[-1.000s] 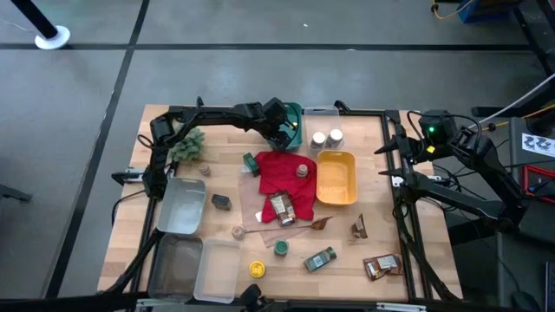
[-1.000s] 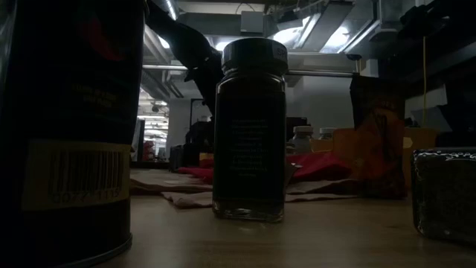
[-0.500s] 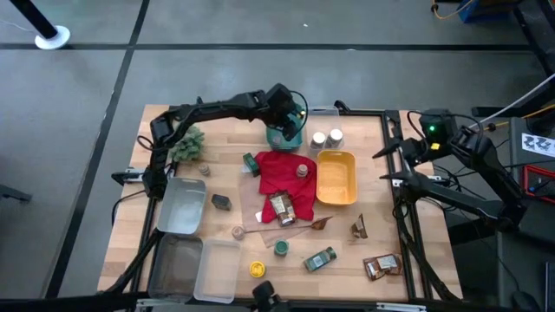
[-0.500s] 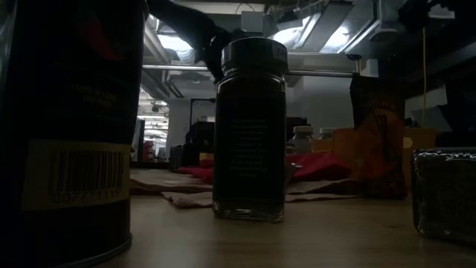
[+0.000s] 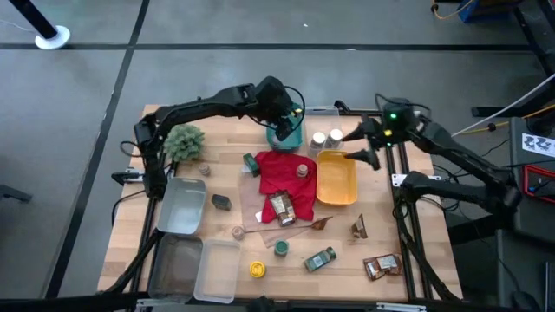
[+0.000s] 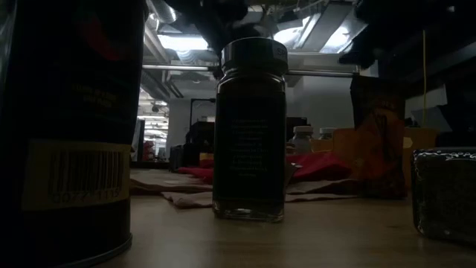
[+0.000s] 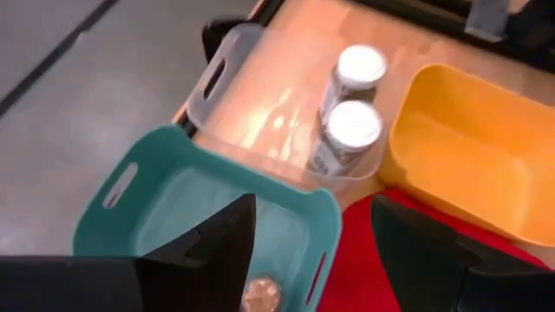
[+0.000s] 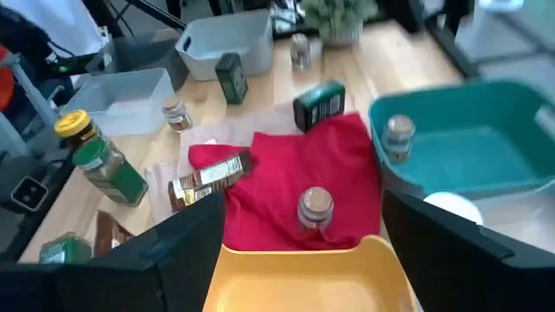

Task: Sort spices by type
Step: Put the right brown seasoning bottle into the green bin

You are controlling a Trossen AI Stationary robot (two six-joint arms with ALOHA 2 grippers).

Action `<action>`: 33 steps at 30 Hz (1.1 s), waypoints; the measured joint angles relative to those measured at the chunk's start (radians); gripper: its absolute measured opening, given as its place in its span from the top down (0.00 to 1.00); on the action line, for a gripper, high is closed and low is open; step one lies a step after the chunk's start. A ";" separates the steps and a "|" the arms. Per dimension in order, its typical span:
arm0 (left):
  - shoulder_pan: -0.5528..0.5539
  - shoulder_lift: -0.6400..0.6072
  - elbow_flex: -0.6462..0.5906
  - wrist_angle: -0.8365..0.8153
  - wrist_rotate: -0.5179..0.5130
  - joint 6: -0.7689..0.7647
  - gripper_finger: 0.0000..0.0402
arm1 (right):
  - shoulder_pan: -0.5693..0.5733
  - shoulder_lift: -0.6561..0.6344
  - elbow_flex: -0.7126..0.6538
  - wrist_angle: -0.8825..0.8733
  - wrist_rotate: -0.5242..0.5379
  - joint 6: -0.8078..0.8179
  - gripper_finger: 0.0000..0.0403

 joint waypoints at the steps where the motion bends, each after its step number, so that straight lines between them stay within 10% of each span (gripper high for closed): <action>1: -0.005 -0.015 0.000 -0.001 -0.001 0.001 0.46 | 0.008 0.031 0.000 0.009 0.003 0.002 0.23; 16: -0.081 -0.321 -0.373 0.166 -0.089 -0.042 0.46 | 0.313 0.392 0.000 0.323 0.383 -0.031 0.40; 33: -0.104 -0.403 -0.657 0.339 -0.086 -0.107 0.46 | 0.370 0.652 0.000 0.422 0.451 0.027 0.41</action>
